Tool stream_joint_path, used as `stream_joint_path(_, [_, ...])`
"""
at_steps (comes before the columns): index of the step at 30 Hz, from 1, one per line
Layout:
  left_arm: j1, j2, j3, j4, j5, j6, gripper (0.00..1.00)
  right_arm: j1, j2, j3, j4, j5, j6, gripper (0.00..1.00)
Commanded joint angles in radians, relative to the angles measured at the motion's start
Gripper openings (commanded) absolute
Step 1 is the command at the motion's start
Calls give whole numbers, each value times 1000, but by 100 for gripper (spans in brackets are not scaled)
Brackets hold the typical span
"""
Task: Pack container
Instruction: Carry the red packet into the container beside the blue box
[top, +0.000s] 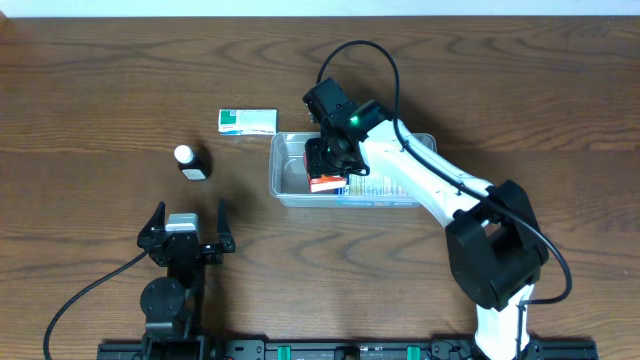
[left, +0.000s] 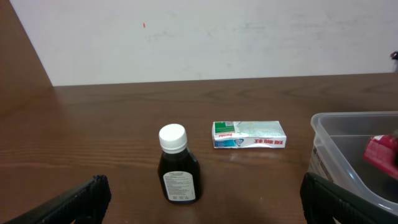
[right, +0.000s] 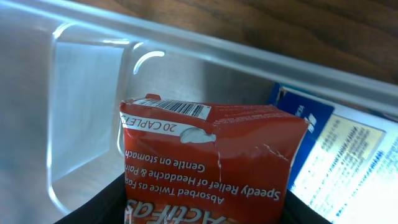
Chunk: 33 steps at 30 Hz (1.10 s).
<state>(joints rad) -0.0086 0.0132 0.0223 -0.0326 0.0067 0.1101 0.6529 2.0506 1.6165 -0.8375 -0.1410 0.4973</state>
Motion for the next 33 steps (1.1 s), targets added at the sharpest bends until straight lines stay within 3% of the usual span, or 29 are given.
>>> stream_joint_path(1, [-3,-1,-18,-38,-30,17,98,16,23,4,16,5,32,52])
stream_joint_path(15, [-3,-1,-18,-39,-30,17,98,30,30,4,49,33,135,51])
stream_joint_path(33, [-3,-1,-18,-39,-30,17,98,35,30,4,60,33,134,60])
